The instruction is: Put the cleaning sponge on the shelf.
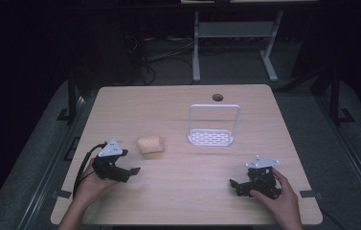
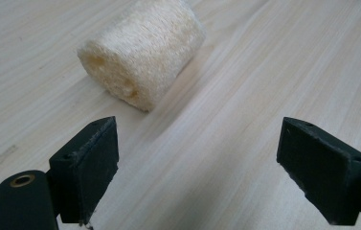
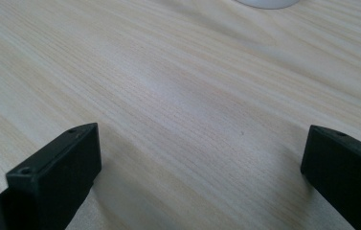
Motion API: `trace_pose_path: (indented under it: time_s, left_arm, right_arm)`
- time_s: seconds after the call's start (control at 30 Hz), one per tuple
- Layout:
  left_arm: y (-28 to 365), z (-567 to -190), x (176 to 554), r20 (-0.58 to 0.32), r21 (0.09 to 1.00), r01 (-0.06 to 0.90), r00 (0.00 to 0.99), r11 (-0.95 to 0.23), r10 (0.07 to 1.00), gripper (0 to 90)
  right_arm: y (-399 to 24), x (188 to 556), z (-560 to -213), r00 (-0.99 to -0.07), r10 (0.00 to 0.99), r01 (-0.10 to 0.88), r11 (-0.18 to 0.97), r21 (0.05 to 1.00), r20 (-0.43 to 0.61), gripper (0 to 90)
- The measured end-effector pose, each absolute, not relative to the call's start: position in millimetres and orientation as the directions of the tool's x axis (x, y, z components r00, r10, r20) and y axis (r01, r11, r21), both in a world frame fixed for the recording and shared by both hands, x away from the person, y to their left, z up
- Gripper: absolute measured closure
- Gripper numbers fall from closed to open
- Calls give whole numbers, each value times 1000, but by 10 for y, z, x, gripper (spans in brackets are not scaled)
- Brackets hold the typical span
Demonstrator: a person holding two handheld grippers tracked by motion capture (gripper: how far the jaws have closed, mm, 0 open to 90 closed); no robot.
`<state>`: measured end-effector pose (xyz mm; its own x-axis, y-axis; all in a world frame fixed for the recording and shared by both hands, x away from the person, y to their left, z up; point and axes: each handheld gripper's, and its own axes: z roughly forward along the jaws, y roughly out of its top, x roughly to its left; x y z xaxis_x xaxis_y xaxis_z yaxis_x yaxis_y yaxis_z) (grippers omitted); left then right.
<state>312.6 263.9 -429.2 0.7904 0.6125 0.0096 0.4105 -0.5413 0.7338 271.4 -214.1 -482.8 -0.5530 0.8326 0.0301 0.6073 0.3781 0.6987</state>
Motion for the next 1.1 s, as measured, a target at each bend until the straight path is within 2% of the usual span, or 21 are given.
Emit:
trace_pose_path:
  time_s: [1.1]
  left_arm:
    - [2492, -4002, 3471, 39, 747, 365, 811, -556, 584, 140]
  right_arm:
    - [-2141, 2714, -4828, -553, 832, 607, 379, 699, 30, 0]
